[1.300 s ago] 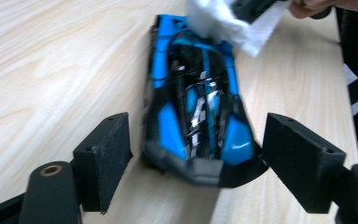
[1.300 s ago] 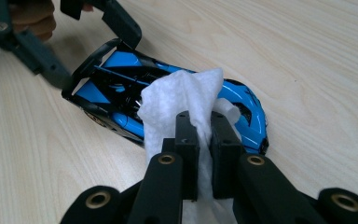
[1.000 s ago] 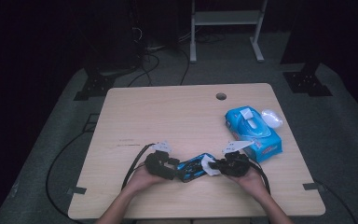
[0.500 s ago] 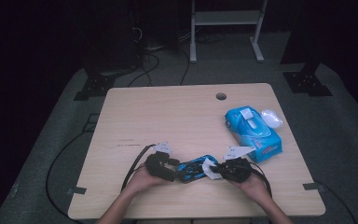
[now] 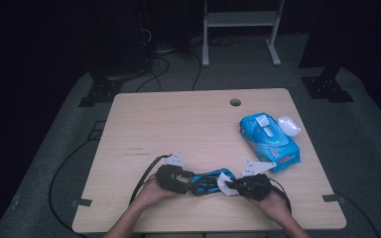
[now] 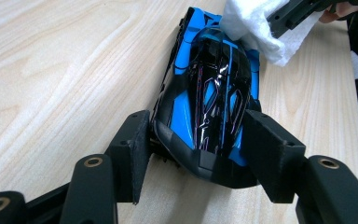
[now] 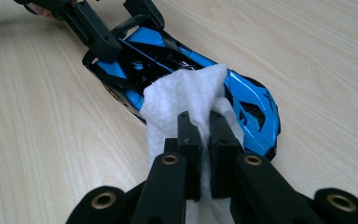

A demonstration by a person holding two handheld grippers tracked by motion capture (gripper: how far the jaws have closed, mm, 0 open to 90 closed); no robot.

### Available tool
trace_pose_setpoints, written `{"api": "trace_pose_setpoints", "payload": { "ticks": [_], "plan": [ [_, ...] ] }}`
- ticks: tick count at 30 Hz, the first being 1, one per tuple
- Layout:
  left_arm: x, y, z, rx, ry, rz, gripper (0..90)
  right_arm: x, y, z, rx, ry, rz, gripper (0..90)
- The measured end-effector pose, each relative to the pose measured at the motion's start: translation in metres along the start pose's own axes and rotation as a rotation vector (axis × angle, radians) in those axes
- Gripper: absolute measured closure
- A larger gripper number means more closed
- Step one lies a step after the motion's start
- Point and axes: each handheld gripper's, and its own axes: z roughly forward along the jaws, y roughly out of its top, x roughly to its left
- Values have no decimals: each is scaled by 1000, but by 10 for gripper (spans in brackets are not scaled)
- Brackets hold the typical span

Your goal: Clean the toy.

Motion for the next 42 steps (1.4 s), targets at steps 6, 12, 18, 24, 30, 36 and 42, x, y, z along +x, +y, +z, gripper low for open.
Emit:
{"api": "trace_pose_setpoints", "payload": {
  "ticks": [6, 12, 18, 24, 30, 36, 42],
  "plan": [
    [7, -1, -1, 25, -29, -73, 416, 1, -2, -1, -8, -2, 1, 852],
    [5, 1, -2, 48, -24, -94, 443, 1, -3, -1, -14, 2, 6, 851],
    [3, 2, -4, 47, 5, -68, 489, 1, -4, 0, -20, 0, 6, 850],
    [9, 3, -10, 77, -65, -163, 457, 2, -3, 0, -16, -4, 3, 847],
    [8, 4, -10, 91, -37, -178, 519, 3, -2, 0, -15, -4, 1, 844],
    [6, 5, -10, 76, -13, -166, 559, 4, -2, 0, -14, -13, -2, 842],
    [12, 0, -4, 80, -63, -221, 481, 6, -2, 2, -17, -14, -4, 842]
  ]
}}
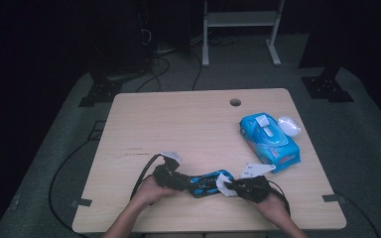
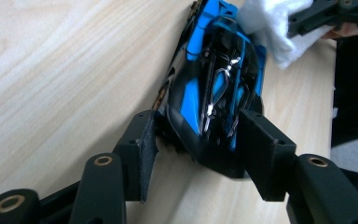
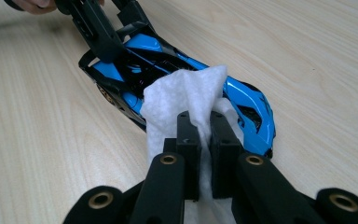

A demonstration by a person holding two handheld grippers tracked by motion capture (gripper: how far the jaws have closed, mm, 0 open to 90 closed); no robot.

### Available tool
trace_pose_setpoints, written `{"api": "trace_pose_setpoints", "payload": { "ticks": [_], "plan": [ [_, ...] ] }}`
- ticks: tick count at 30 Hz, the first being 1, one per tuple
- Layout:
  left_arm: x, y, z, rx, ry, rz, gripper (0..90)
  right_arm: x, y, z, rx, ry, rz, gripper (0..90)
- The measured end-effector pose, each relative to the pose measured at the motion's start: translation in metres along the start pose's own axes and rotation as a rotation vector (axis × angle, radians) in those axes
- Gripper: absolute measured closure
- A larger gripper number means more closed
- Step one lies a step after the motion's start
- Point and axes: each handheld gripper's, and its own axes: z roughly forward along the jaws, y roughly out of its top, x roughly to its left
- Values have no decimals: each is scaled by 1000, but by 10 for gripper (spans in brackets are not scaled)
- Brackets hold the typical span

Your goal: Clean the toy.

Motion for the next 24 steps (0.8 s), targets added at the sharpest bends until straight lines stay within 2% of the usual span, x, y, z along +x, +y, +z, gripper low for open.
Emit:
{"api": "trace_pose_setpoints", "payload": {
  "ticks": [6, 12, 17, 20, 21, 24],
  "plan": [
    [-1, 2, -3, -14, 26, 51, 529, -2, 0, 0, -5, 0, 2, 840],
    [-3, 4, -2, -8, 35, 75, 531, -2, 2, 5, -5, -17, 4, 840],
    [-3, 5, -2, -8, 37, 85, 532, -4, 3, 6, -2, -9, 10, 840],
    [-3, 4, -2, -12, 40, 67, 531, -4, 3, 6, -3, -7, 7, 840],
    [-2, 3, -2, -11, 29, 41, 528, -4, 3, 6, -5, -5, 9, 839],
    [2, 1, -2, 10, -3, -17, 427, -5, 3, 4, -3, 3, 7, 836]
  ]
}}
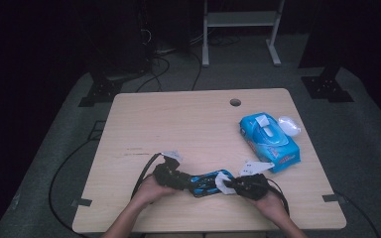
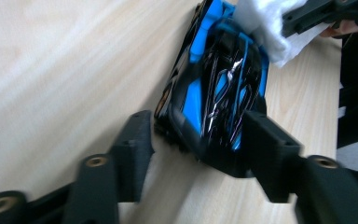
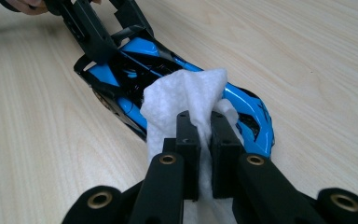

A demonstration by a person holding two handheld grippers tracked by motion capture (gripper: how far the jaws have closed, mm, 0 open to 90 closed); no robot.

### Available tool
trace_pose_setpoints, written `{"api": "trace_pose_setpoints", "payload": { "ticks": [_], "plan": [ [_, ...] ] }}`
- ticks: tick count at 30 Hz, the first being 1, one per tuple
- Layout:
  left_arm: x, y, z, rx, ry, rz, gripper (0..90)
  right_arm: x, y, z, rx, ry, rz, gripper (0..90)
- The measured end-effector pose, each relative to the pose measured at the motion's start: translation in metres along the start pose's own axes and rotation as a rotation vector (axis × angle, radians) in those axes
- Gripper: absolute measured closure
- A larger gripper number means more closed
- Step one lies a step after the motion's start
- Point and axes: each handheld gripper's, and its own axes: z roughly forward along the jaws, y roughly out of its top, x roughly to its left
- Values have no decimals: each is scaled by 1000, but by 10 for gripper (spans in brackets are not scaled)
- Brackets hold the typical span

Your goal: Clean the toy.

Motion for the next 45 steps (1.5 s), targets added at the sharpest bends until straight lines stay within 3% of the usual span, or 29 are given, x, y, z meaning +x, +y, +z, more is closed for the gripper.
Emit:
{"api": "trace_pose_setpoints", "payload": {
  "ticks": [1, 6, 10, 20, 23, 29, 31, 32, 38, 43, 45],
  "plan": [
    [1, 0, -1, 2, -12, -22, 421, 0, 0, -1, 3, 6, 2, 835],
    [1, 0, -3, 25, -58, -46, 493, -3, -1, -6, 15, 15, 1, 831],
    [0, 0, -3, 14, -27, -33, 561, -3, -3, -6, 7, 14, 6, 830],
    [-15, -1, -3, -35, 58, 109, 573, 0, -6, -9, 4, 13, 0, 830],
    [-22, -5, -3, -64, 102, 176, 575, -2, -6, -12, 10, 38, 5, 830],
    [-32, -9, -2, -87, 158, 257, 572, -20, -7, -28, -34, -21, 57, 827],
    [-34, -9, 0, -88, 169, 281, 571, -27, -5, -29, -26, -29, 82, 770],
    [-35, -9, 0, -89, 172, 285, 571, -32, -4, -27, -9, 0, 104, 698],
    [-36, -12, -1, -106, 177, 301, 571, -50, -2, -12, 72, 130, 212, 489],
    [-38, -13, -1, -109, 189, 333, 569, -53, -6, 6, 132, 254, 274, 421],
    [-37, -14, -1, -119, 184, 323, 569, -52, -3, 6, 127, 260, 244, 445]
  ]
}}
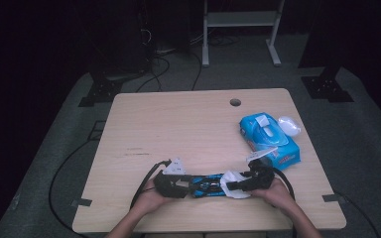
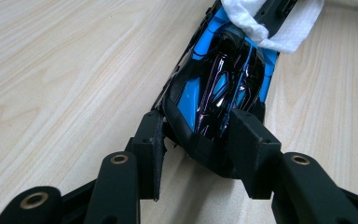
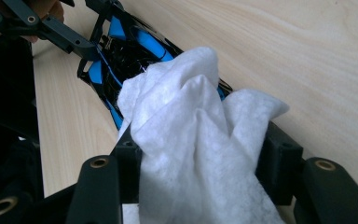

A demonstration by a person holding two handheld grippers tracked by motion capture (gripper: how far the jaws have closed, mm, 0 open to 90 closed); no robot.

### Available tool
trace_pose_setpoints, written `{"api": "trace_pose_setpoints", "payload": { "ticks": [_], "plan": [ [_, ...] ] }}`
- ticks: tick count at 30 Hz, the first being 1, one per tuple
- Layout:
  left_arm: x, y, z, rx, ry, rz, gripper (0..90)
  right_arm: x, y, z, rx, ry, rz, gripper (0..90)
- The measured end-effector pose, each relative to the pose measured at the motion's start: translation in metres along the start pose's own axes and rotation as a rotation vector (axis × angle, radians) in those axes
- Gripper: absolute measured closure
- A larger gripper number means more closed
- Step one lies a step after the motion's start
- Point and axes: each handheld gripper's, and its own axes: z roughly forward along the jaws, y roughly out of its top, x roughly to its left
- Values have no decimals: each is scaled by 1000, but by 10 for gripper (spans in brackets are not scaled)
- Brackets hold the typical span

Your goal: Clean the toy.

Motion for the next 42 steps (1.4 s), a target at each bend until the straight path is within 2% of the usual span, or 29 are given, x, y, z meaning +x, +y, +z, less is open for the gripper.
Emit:
{"api": "trace_pose_setpoints", "payload": {
  "ticks": [4, 8, 9, 11, 13, 15, 16, 17, 18, 19, 20, 21, 24, 27, 28, 29, 30, 33, 36, 38, 40, 42],
  "plan": [
    [3, -1, 0, -5, -4, -6, 559, -1, 0, 0, -10, 1, -3, 457],
    [9, -3, 4, 4, -41, -74, 412, 4, 0, -3, -58, -30, -32, 546],
    [11, -3, 5, 10, -43, -87, 364, 6, 1, -5, -71, -52, -50, 564],
    [16, -3, 7, 14, -58, -124, 304, 6, 3, -5, -74, -66, -66, 566],
    [22, -4, 10, 16, -102, -158, 298, 8, 3, -4, -84, -75, -78, 568],
    [26, -5, 13, 12, -150, -170, 304, 10, 4, -4, -99, -86, -91, 580],
    [26, -5, 14, 3, -176, -168, 335, 11, 4, -4, -108, -91, -103, 582],
    [26, -5, 14, -1, -187, -159, 381, 12, 5, -4, -119, -107, -116, 598],
    [26, -4, 13, -10, -173, -146, 427, 13, 5, -4, -130, -123, -127, 632],
    [26, -3, 13, -2, -165, -142, 422, 15, 5, -8, -170, -164, -152, 764],
    [28, -2, 12, -16, -175, -145, 438, 14, 6, -10, -202, -167, -151, 770],
    [29, -1, 12, -14, -168, -129, 462, 14, 9, -13, -229, -162, -133, 770],
    [26, 3, 12, -11, -131, -65, 468, 18, 19, -8, -199, -203, -172, 770],
    [25, 4, 11, -21, -103, -45, 484, 22, 27, -1, -174, -224, -210, 765],
    [25, 4, 11, -23, -96, -35, 484, 22, 28, -1, -180, -213, -211, 760],
    [24, 4, 11, -24, -86, -24, 484, 20, 29, -2, -189, -201, -191, 748],
    [23, 4, 11, -22, -74, -10, 484, 19, 29, -2, -190, -205, -185, 749],
    [21, 7, 10, -12, -31, 52, 484, 18, 31, -3, -188, -219, -189, 737],
    [18, 9, 10, -9, 23, 115, 484, 22, 37, -3, -187, -270, -215, 741],
    [14, 11, 11, -6, 74, 166, 485, 25, 44, -3, -204, -289, -221, 752],
    [12, 11, 11, -2, 99, 206, 486, 27, 51, -3, -233, -307, -222, 761],
    [10, 10, 12, -9, 130, 240, 487, 29, 58, 0, -234, -321, -221, 763]
  ]
}}
